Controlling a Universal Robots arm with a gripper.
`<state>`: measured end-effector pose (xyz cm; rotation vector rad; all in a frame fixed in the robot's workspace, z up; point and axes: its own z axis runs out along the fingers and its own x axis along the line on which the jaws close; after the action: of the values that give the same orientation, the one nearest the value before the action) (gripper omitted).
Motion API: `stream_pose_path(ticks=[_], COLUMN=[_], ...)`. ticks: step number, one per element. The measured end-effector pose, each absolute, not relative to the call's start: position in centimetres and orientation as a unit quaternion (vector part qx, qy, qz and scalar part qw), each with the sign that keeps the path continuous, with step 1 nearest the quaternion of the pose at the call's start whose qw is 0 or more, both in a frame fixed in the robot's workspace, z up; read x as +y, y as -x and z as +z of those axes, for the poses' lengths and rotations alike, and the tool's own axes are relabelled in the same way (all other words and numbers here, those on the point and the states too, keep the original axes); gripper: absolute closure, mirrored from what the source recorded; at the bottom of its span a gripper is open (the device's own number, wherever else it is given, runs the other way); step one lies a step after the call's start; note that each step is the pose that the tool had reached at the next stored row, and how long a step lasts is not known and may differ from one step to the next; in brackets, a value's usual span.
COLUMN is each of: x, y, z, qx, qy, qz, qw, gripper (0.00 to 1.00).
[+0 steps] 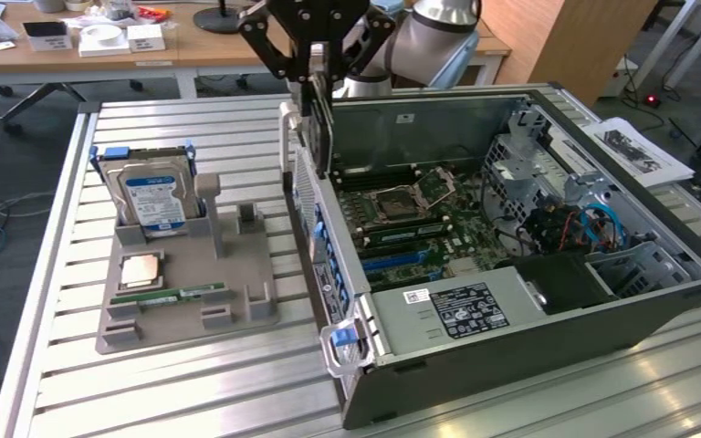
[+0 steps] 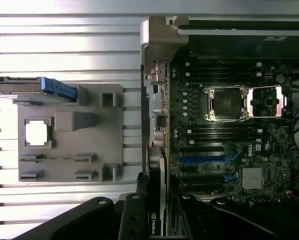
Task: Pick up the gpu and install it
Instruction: 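Pick up the gpu and move the gpu toward the slot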
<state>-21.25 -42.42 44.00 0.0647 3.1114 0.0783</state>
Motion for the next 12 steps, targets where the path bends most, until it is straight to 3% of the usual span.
stream_pose_path(ticks=[12], x=[-42.4], y=[15.9], z=[44.0], qx=[0.999], qy=[-0.021], qz=[0.029], qw=[0.014], gripper=[0.73])
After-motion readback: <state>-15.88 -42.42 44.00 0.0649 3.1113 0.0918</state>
